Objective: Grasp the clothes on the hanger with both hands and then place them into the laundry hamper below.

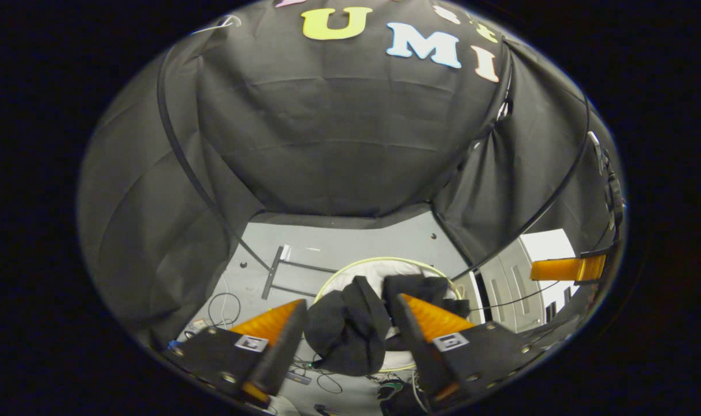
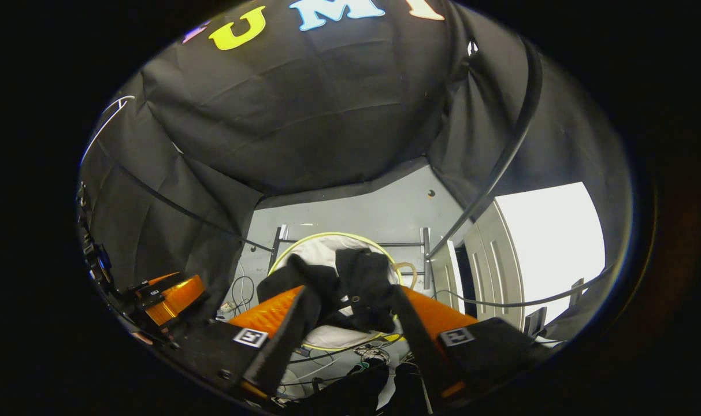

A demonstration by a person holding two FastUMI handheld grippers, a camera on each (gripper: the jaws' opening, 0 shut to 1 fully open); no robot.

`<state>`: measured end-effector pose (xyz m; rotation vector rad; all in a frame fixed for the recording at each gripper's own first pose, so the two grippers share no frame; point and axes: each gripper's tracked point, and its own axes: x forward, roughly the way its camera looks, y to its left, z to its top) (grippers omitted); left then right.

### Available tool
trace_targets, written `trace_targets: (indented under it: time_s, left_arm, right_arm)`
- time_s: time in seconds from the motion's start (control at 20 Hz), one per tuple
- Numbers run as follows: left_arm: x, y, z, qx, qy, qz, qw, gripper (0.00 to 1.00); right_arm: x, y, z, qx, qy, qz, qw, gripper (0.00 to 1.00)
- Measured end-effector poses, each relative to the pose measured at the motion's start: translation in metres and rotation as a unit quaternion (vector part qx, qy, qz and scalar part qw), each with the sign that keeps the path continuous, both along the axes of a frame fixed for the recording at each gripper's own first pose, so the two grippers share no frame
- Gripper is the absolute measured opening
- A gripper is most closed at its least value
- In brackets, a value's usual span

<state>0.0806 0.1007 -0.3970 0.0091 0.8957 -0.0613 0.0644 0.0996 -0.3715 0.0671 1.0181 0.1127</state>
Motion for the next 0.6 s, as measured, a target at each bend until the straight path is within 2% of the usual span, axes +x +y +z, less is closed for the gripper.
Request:
trace_targets:
  time_s: [0.05, 0.3, 0.6]
  left_arm:
    - [-0.004, 0.003, 0.001, 0.002, 0.000, 0.008, 1.000, 0.94]
    - [-0.032, 0.005, 0.001, 0.017, 0.002, 0.025, 1.000, 0.95]
    - [-0.053, -0.015, 0.055, 0.022, -0.031, 0.040, 0.998, 0.95]
  right_arm:
    - [-0.003, -0.004, 0.002, -0.003, -0.005, -0.003, 1.000, 1.00]
    - [-0.010, -0.028, 0.011, -0.017, -0.025, -0.022, 0.999, 0.98]
    - [-0.009, -0.070, 0.048, -0.012, -0.074, -0.045, 0.996, 0.99]
